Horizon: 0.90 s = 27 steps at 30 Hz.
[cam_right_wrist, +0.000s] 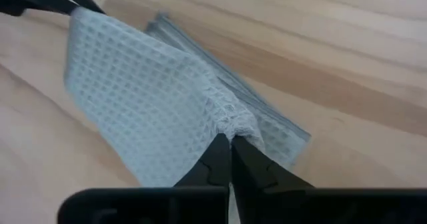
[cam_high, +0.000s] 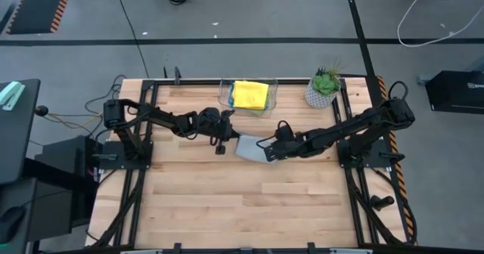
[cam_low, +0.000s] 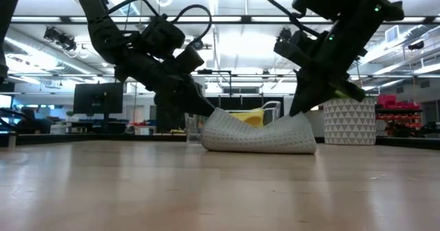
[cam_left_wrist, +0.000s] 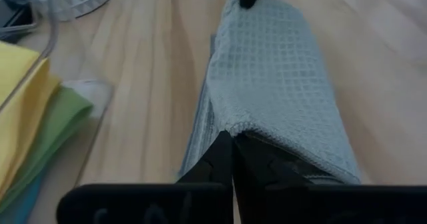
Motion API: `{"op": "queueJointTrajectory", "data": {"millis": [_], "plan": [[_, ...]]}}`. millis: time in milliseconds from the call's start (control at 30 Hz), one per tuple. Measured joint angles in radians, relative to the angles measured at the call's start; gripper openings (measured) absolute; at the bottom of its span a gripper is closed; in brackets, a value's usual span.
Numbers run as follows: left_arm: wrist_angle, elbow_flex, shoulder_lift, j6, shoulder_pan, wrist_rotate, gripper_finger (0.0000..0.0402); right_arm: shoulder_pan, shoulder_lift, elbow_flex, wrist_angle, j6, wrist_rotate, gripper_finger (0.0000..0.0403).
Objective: Fold microfiber towels
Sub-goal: Fold the gray microfiber towel
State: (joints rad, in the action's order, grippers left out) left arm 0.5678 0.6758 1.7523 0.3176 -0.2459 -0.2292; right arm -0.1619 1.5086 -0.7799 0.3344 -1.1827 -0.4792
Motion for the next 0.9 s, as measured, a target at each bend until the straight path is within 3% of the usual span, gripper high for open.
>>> {"op": "queueJointTrajectory", "data": {"millis": [433,900], "plan": [[0.112,0.000,0.079,-0.100,-0.006,0.130,0.0011,-0.004,0.080,0.000,0.062,-0.127,-0.051,0.0016],[0.130,0.000,0.073,-0.210,-0.046,0.123,0.0194,-0.005,0.114,0.000,0.180,-0.337,-0.120,0.0016]]}}
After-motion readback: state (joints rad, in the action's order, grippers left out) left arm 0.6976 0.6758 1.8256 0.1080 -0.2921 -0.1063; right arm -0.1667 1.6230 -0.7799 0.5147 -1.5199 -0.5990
